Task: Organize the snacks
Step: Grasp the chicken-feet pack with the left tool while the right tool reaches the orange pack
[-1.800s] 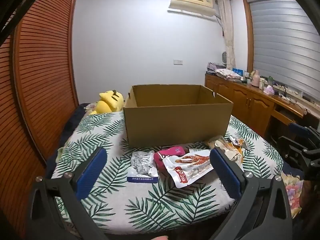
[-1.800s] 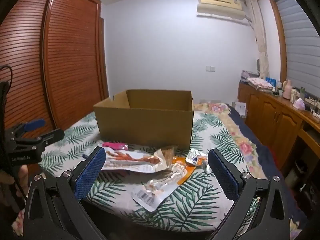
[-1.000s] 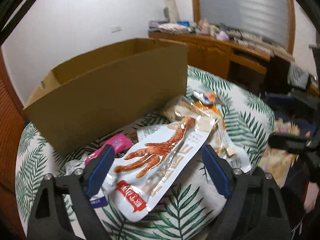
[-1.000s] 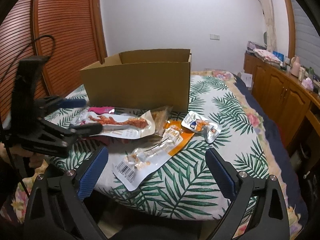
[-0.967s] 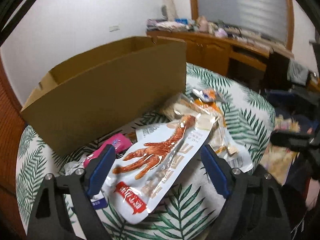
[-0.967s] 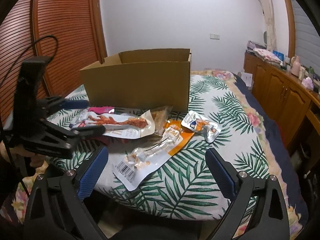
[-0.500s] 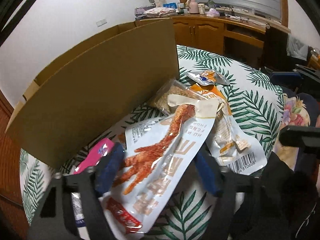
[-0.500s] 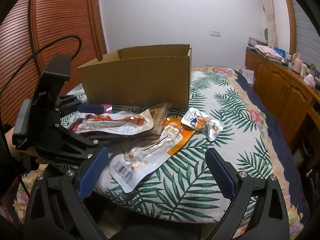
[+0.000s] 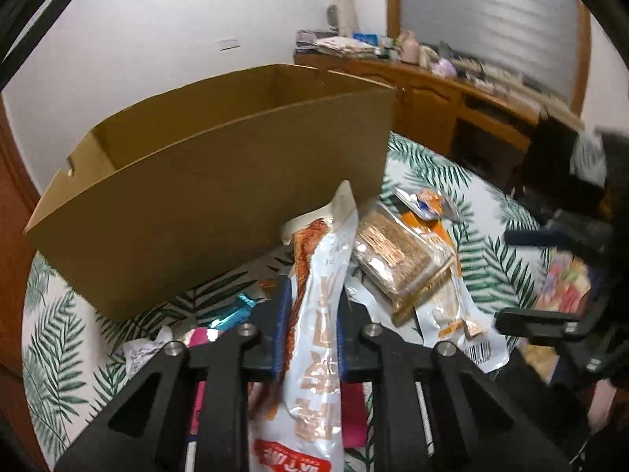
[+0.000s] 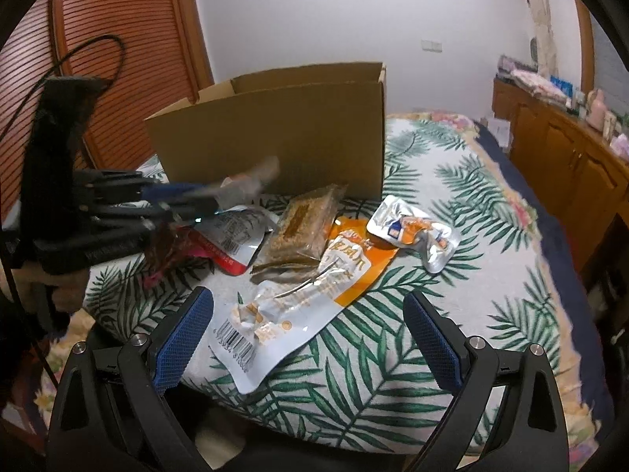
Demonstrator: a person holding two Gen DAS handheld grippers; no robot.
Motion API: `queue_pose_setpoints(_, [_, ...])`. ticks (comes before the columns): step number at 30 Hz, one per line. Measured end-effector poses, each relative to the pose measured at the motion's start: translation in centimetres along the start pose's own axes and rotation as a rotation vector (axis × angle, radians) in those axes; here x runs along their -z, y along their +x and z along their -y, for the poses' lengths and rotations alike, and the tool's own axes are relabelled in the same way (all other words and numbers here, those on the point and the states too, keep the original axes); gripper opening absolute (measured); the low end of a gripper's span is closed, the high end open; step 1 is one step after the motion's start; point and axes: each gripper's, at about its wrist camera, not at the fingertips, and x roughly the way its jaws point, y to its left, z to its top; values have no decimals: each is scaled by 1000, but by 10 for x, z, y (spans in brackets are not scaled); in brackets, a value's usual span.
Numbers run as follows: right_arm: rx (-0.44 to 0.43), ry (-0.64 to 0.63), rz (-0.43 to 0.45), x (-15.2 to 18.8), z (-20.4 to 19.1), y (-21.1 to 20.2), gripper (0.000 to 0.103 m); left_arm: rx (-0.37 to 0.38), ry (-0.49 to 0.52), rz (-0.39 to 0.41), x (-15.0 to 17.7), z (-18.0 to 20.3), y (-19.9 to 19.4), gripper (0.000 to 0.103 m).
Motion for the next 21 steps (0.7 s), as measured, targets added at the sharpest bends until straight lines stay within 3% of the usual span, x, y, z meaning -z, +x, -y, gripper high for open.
queue_pose_setpoints(5, [-53, 44, -57, -3, 0, 26, 77, -6, -71, 15, 2, -19, -3, 12])
queue_pose_setpoints(18, [84, -84, -125, -13, -14, 68, 78, 3, -134, 70, 9, -29, -12, 11])
queue_pose_setpoints(21, [73, -96, -132, -11, -13, 66, 64, 5, -148, 82, 10, -31, -17, 11])
